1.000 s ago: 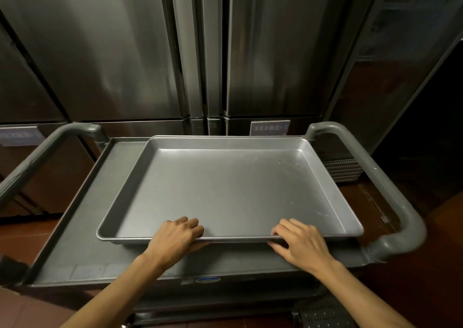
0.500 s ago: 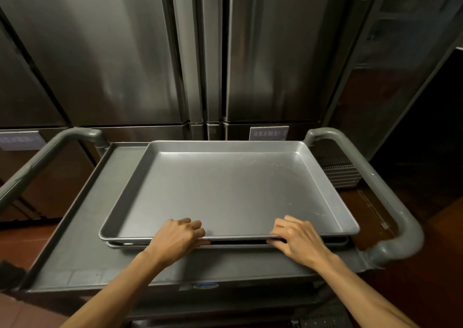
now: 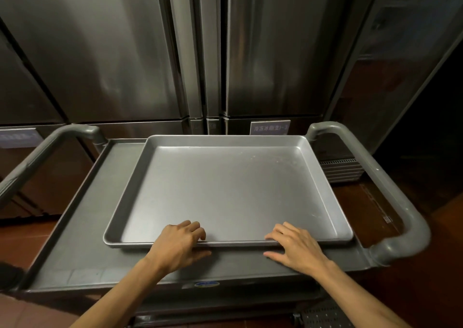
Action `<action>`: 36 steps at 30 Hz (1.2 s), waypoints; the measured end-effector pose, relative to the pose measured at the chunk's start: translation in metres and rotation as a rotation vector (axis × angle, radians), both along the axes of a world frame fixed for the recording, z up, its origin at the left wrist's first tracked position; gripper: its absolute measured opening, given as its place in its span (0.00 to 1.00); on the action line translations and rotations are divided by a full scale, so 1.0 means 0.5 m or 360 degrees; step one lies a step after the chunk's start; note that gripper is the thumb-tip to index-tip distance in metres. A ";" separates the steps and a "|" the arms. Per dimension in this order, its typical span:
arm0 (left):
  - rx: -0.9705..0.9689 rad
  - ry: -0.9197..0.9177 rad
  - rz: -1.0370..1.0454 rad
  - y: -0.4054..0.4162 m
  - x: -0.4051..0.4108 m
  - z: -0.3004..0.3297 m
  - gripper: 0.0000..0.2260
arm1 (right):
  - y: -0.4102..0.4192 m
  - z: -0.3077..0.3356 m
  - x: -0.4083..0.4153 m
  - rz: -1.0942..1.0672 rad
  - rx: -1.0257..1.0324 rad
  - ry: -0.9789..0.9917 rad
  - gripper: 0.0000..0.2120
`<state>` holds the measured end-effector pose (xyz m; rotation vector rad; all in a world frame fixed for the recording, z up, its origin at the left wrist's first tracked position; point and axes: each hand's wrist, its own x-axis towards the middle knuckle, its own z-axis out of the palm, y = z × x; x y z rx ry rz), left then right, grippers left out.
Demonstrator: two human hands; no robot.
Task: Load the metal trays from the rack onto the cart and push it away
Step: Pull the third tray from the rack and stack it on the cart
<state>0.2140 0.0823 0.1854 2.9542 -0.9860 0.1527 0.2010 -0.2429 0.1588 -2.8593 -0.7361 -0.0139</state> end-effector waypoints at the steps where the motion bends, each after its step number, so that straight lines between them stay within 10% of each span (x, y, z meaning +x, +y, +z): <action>1: 0.0058 0.0055 0.0048 -0.002 -0.004 -0.008 0.15 | 0.004 -0.002 -0.001 -0.0013 0.0005 -0.0066 0.14; 29: 0.0095 0.0217 0.0413 0.080 -0.041 -0.023 0.05 | 0.088 -0.023 0.005 0.0132 0.0074 -0.0271 0.14; 36: -0.0052 0.0273 0.0388 0.025 -0.053 -0.008 0.31 | 0.072 0.011 0.012 -0.0033 0.0369 0.0200 0.22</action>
